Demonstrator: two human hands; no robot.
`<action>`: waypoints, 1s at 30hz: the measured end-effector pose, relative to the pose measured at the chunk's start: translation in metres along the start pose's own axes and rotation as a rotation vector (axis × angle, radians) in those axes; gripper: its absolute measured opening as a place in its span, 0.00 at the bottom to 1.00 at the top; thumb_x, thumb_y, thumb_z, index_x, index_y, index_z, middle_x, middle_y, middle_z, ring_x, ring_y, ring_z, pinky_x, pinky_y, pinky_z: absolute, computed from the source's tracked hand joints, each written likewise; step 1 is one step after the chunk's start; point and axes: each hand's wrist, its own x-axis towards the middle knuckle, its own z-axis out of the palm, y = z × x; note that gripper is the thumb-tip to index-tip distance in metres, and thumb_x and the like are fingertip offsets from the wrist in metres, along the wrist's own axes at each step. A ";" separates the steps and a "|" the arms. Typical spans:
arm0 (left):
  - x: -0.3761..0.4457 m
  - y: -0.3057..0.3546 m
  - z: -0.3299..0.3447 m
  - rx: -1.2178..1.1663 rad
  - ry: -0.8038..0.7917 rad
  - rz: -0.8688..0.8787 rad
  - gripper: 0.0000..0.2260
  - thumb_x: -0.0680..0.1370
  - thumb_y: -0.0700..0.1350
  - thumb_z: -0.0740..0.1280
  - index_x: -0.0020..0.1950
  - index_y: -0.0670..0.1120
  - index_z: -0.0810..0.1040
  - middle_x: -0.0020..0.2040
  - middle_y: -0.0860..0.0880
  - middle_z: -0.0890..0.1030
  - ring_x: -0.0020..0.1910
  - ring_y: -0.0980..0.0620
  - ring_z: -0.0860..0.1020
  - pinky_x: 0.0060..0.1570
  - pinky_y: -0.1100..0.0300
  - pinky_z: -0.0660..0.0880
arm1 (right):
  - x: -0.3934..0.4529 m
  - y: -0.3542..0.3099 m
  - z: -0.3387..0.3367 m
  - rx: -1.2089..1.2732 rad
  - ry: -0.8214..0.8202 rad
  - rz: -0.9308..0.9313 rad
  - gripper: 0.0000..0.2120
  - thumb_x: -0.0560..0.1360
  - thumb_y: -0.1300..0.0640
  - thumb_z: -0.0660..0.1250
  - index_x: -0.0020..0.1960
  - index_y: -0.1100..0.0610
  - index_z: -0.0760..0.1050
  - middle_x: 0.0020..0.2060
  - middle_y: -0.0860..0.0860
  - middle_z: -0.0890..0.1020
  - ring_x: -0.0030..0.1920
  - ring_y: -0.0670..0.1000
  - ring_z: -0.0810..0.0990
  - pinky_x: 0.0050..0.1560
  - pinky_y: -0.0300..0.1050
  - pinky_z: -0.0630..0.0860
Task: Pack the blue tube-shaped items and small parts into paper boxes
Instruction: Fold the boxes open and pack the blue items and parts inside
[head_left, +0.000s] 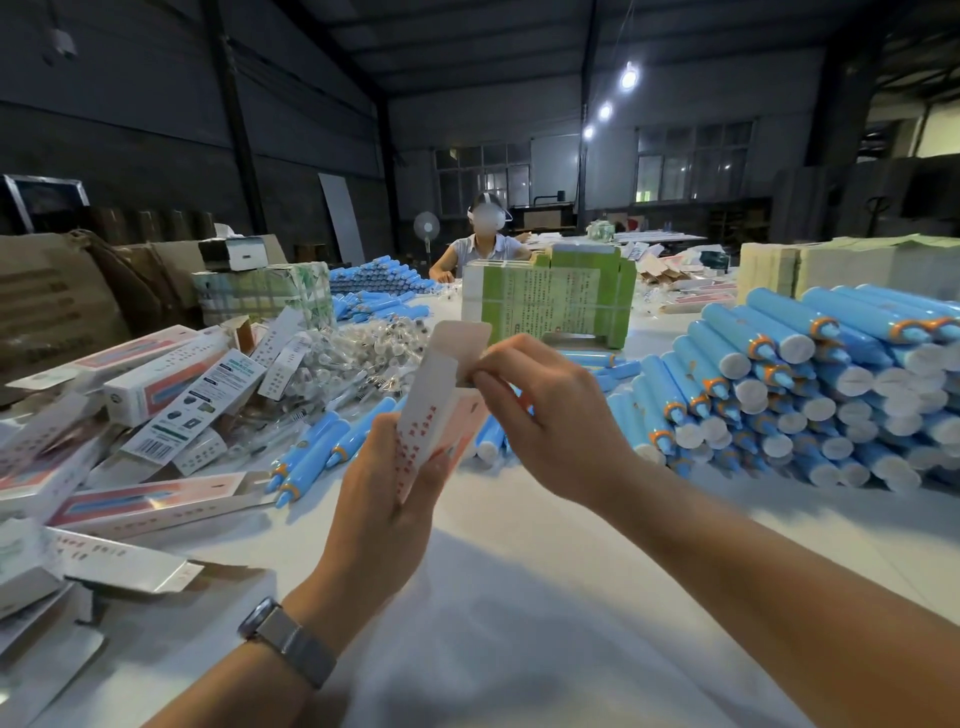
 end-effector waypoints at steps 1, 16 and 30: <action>0.000 -0.003 -0.001 0.041 0.004 0.003 0.06 0.76 0.50 0.63 0.50 0.52 0.68 0.43 0.54 0.76 0.39 0.52 0.73 0.34 0.64 0.69 | -0.002 0.001 0.002 0.011 -0.041 0.008 0.12 0.80 0.54 0.61 0.51 0.58 0.81 0.49 0.52 0.79 0.47 0.54 0.78 0.46 0.56 0.76; 0.024 -0.039 -0.022 0.015 0.443 -0.278 0.13 0.81 0.41 0.67 0.56 0.52 0.63 0.55 0.44 0.77 0.54 0.41 0.77 0.40 0.68 0.73 | 0.090 0.101 0.105 -0.314 -0.431 0.397 0.23 0.74 0.66 0.60 0.64 0.49 0.76 0.57 0.52 0.80 0.58 0.56 0.77 0.53 0.51 0.78; 0.024 -0.047 -0.022 0.000 0.412 -0.216 0.18 0.82 0.41 0.65 0.51 0.61 0.60 0.59 0.49 0.75 0.57 0.48 0.76 0.42 0.72 0.74 | 0.132 0.158 0.169 -0.596 -0.568 0.481 0.12 0.78 0.58 0.63 0.59 0.54 0.78 0.55 0.55 0.80 0.52 0.58 0.79 0.44 0.48 0.75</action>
